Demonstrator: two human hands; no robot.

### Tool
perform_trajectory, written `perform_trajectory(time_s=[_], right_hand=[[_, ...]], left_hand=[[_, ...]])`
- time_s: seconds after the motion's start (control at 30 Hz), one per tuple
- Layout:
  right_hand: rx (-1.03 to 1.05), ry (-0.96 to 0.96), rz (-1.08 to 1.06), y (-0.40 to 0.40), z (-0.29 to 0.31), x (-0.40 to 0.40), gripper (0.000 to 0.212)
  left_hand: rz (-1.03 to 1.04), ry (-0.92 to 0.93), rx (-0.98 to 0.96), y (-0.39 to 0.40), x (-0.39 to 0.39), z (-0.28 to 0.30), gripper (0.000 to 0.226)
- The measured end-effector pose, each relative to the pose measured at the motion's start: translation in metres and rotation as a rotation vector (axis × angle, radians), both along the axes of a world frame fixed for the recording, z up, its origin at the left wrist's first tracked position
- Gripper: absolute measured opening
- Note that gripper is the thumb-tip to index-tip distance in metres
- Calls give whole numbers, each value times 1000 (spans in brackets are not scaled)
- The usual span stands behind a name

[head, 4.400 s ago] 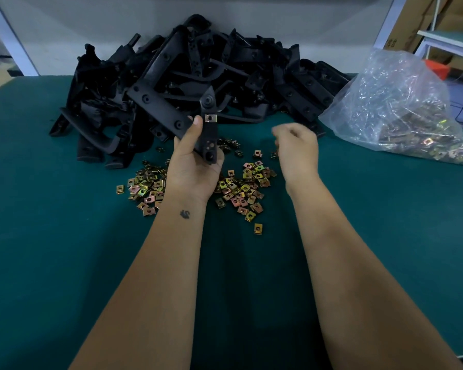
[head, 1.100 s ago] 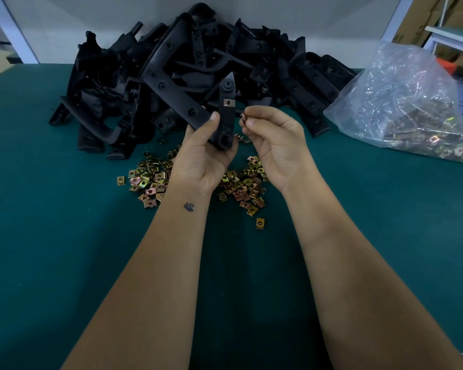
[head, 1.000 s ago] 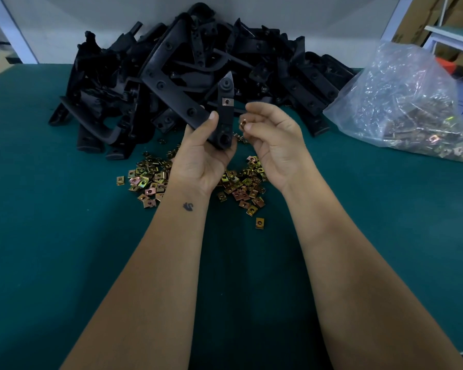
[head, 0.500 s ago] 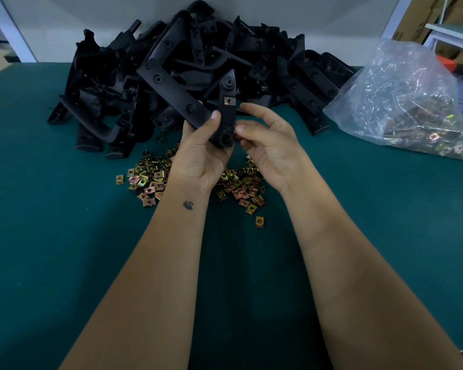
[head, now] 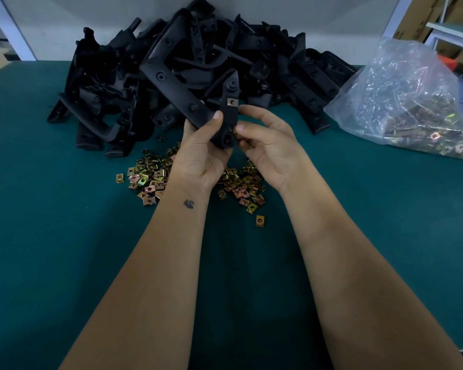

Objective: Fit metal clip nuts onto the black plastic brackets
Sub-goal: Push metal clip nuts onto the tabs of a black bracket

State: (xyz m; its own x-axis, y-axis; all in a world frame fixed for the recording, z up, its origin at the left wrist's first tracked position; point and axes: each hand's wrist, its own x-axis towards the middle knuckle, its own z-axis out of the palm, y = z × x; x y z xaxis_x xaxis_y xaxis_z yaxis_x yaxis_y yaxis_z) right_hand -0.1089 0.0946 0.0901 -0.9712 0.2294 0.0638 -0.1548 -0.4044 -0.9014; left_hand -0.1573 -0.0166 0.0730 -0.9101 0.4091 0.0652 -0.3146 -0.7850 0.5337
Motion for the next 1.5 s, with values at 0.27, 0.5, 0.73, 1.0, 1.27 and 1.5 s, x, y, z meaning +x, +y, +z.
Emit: perform_trajectory(time_s=[0.27,0.5,0.73,1.0,1.27,1.5], right_hand=[[1,-45,13,-1,-1,-2,38],[17,-2,-22,1,0,0,41],[25,5,-97,-7,1,-2,28],[32,-16,-69,-4,0,0,27],[57,-21,-36,0,1,2,32],[156,-44,-145,-1,1,1,27]], left_hand=[[8,15,-1,-1,2,0,34],[15,69,-34,4,8,2,46],[39,26,20,11,12,1,32],[20,35,-64,11,11,-1,47],[-60,84,-115,7,9,-1,35],[57,68,-220,12,8,-1,28]])
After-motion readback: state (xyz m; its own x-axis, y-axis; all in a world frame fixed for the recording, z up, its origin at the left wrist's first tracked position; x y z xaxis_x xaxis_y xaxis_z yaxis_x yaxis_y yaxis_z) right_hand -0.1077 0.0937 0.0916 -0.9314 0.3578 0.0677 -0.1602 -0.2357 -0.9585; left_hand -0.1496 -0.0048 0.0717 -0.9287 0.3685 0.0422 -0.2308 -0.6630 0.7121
